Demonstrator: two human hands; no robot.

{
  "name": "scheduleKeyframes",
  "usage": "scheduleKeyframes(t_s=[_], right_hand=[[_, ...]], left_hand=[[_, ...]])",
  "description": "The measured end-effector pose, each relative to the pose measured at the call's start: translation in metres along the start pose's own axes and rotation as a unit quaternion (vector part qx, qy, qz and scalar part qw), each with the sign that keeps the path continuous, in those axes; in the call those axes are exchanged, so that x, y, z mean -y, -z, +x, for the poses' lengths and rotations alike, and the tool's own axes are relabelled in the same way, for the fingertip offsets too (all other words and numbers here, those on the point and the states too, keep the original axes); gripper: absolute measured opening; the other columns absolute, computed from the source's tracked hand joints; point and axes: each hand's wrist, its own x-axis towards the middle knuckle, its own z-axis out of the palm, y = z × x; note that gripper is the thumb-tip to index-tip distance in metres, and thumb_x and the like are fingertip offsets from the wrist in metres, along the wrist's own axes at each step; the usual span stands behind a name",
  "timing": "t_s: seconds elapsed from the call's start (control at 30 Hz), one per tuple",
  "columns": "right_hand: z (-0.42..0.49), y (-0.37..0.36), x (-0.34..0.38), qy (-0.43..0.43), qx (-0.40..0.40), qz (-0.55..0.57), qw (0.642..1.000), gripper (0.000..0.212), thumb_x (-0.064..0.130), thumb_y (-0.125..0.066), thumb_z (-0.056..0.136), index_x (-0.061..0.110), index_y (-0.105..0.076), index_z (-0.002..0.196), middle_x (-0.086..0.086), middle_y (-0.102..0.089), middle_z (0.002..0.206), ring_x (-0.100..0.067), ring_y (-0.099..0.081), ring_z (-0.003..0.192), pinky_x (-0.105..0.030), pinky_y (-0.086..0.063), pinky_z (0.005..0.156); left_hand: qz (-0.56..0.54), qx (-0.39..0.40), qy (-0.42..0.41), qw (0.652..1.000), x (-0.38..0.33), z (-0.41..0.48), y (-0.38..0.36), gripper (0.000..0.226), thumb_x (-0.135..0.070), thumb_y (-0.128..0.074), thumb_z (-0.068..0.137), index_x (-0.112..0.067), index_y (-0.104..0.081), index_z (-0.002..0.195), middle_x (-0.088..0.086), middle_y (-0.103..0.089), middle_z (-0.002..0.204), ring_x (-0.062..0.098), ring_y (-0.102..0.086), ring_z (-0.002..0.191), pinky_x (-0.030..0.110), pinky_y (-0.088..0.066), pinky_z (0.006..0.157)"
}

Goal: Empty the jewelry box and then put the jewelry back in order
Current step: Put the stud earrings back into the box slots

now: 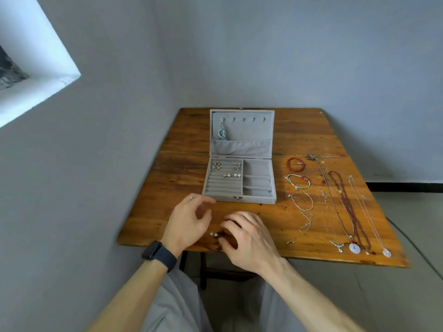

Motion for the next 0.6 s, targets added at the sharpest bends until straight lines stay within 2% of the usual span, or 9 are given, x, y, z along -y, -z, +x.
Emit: scheduleKeyframes(t_s=[0.13, 0.27, 0.37, 0.47, 0.6], right_hand=[[0.003, -0.007, 0.012, 0.005, -0.001, -0.002, 1.000, 0.027, 0.042, -0.059, 0.091, 0.025, -0.073, 0.107, 0.010, -0.067, 0.116, -0.011, -0.054, 0.118, -0.037, -0.045, 0.102], [0.001, -0.010, 0.021, -0.004, -0.011, -0.003, 1.000, 0.019, 0.034, -0.060, 0.093, 0.024, -0.075, 0.100, 0.011, -0.069, 0.108, -0.009, -0.056, 0.113, -0.035, -0.048, 0.099], [0.001, -0.010, 0.025, -0.017, -0.019, -0.004, 1.000, 0.012, 0.029, -0.066, 0.092, 0.024, -0.076, 0.097, 0.011, -0.070, 0.103, -0.010, -0.058, 0.108, -0.033, -0.050, 0.094], [0.002, -0.007, 0.027, -0.023, -0.017, -0.005, 1.000, 0.008, 0.023, -0.072, 0.090, 0.022, -0.077, 0.096, 0.010, -0.072, 0.099, -0.012, -0.059, 0.104, -0.034, -0.052, 0.090], [0.008, 0.004, 0.026, -0.035, -0.012, 0.001, 0.999, 0.010, 0.024, -0.073, 0.090, 0.023, -0.077, 0.099, 0.011, -0.073, 0.096, -0.013, -0.060, 0.100, -0.033, -0.051, 0.085]], left_hand=[[-0.003, 0.064, 0.049, 0.997, 0.015, -0.032, -0.009, 0.036, -0.020, -0.066, 0.084, -0.040, -0.066, 0.114, -0.027, -0.057, 0.112, -0.007, -0.051, 0.109, 0.005, -0.038, 0.091], [0.030, 0.056, 0.044, 0.997, 0.020, -0.038, -0.017, 0.029, -0.028, -0.070, 0.087, -0.033, -0.070, 0.116, -0.019, -0.057, 0.114, -0.004, -0.046, 0.110, 0.004, -0.030, 0.092], [0.032, 0.048, 0.045, 0.997, 0.020, -0.038, -0.018, 0.017, -0.030, -0.070, 0.090, -0.029, -0.075, 0.106, -0.015, -0.057, 0.113, -0.002, -0.046, 0.110, 0.012, -0.033, 0.095], [0.016, 0.060, 0.054, 0.997, 0.021, -0.038, -0.015, 0.013, -0.031, -0.069, 0.092, -0.028, -0.074, 0.103, -0.018, -0.058, 0.111, -0.003, -0.048, 0.108, 0.012, -0.034, 0.094], [-0.084, 0.022, 0.120, 0.989, 0.023, -0.030, -0.005, 0.002, -0.032, -0.068, 0.092, -0.031, -0.069, 0.092, -0.020, -0.069, 0.096, -0.005, -0.060, 0.095, 0.013, -0.046, 0.083]])
